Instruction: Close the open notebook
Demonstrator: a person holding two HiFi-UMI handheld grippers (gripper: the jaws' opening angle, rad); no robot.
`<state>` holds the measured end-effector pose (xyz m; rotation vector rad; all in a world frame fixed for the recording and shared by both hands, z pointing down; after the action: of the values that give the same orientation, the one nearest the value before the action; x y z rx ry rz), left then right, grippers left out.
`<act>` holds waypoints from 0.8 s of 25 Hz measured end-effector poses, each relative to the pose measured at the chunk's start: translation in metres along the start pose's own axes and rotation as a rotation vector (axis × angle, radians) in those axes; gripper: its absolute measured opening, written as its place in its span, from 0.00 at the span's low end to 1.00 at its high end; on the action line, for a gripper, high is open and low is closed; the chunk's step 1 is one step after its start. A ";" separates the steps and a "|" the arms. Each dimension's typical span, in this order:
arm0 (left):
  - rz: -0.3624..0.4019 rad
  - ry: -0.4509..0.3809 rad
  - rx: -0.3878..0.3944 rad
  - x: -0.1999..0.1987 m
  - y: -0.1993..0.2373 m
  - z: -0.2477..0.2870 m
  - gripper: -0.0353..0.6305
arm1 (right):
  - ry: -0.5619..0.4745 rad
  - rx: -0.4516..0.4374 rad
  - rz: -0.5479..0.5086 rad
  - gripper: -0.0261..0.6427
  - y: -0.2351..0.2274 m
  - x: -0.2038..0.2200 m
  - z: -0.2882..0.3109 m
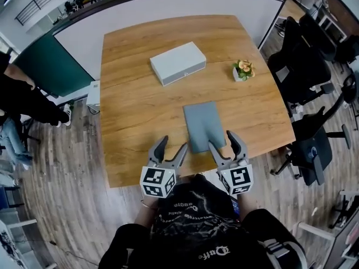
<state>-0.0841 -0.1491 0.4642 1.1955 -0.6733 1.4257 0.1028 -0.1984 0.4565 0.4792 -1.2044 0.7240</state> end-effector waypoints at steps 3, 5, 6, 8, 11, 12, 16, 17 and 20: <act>0.053 -0.041 -0.072 -0.003 0.018 -0.026 0.52 | -0.030 -0.012 0.000 0.44 0.014 -0.003 0.003; 0.057 -0.049 -0.104 0.000 0.027 -0.039 0.52 | -0.029 -0.026 -0.005 0.44 0.021 -0.002 0.004; 0.054 -0.048 -0.115 0.002 0.030 -0.044 0.52 | -0.025 -0.031 -0.009 0.45 0.025 -0.001 0.005; 0.050 -0.043 -0.129 0.006 0.035 -0.051 0.52 | -0.019 -0.037 -0.015 0.45 0.030 0.000 0.007; 0.057 -0.032 -0.110 0.009 0.034 -0.053 0.52 | -0.020 -0.037 -0.029 0.45 0.035 -0.003 0.010; 0.055 -0.031 -0.090 0.009 0.032 -0.053 0.50 | -0.020 -0.033 -0.035 0.45 0.036 -0.004 0.010; 0.017 -0.062 -0.040 0.008 0.027 -0.055 0.31 | -0.027 -0.027 -0.043 0.36 0.041 -0.004 0.007; 0.011 -0.071 -0.051 0.007 0.027 -0.055 0.24 | -0.030 -0.026 -0.045 0.31 0.041 -0.004 0.007; -0.020 -0.093 -0.073 0.006 0.029 -0.054 0.09 | -0.033 -0.022 -0.056 0.15 0.041 -0.006 0.005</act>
<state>-0.1274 -0.1054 0.4580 1.2132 -0.7695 1.3244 0.0687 -0.1753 0.4505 0.5058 -1.2239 0.6565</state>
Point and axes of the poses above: the fingertips, and each gripper's own axes: z forward along the fingers, y to its left, x out of its underside, the point moved 6 cm from there along -z, backward along the fingers, and after that the axes turned 3 degrees about z, right-handed, at the moved point
